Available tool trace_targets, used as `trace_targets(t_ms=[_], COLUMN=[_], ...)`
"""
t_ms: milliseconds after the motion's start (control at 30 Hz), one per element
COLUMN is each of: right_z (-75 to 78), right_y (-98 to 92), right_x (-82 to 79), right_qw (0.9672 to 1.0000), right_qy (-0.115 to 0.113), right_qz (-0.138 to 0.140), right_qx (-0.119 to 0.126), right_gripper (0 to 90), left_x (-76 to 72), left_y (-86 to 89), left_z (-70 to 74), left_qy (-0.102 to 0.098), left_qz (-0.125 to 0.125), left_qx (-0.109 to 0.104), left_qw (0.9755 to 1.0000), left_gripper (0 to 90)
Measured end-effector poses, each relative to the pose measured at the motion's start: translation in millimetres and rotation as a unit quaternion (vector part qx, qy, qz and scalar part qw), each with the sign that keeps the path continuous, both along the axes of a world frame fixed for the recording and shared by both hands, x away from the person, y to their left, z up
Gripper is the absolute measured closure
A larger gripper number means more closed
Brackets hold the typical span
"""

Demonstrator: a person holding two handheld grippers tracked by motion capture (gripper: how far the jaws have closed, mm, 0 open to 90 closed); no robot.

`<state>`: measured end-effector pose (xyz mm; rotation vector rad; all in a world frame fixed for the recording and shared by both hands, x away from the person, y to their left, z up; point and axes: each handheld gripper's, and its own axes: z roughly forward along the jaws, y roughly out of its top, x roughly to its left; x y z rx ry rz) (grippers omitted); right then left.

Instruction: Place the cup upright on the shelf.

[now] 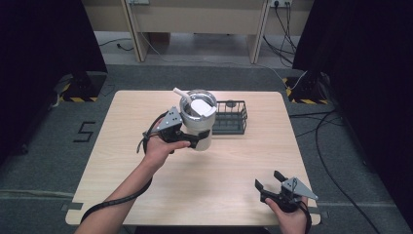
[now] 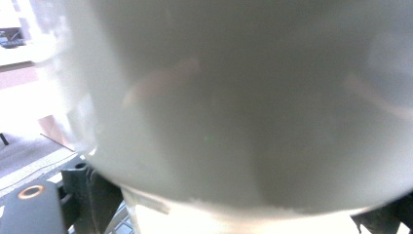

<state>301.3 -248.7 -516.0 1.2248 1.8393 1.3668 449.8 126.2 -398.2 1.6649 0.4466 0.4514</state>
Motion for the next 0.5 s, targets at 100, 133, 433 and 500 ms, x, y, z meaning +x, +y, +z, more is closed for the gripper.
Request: trace_targets(t_ms=[100,133,433,500], right_z=[-0.1,-0.1,-0.1,-0.1], right_y=[0.0,-0.2,-0.2,-0.3], right_x=[0.1,0.2,0.2,0.3], right_qw=[1.0,1.0,1.0,1.0], right_qy=[-0.001,-0.001,0.0,-0.001], right_qz=[0.0,0.0,0.0,0.0], right_qx=[0.001,0.001,0.002,0.002], right_gripper=[16.1,16.1,16.1,16.1], left_x=[2.6,3.8,11.4,13.5], left_y=[-1.5,-2.0,-7.2,-8.6], left_z=[1.3,2.0,8.9,10.4], left_qy=[0.001,0.0,-0.004,-0.004], left_qz=[0.001,0.001,0.003,0.004], left_qx=[0.0,0.001,-0.001,-0.002], left_qw=[1.0,1.0,1.0,1.0], left_gripper=[10.2,10.3,10.3,10.2])
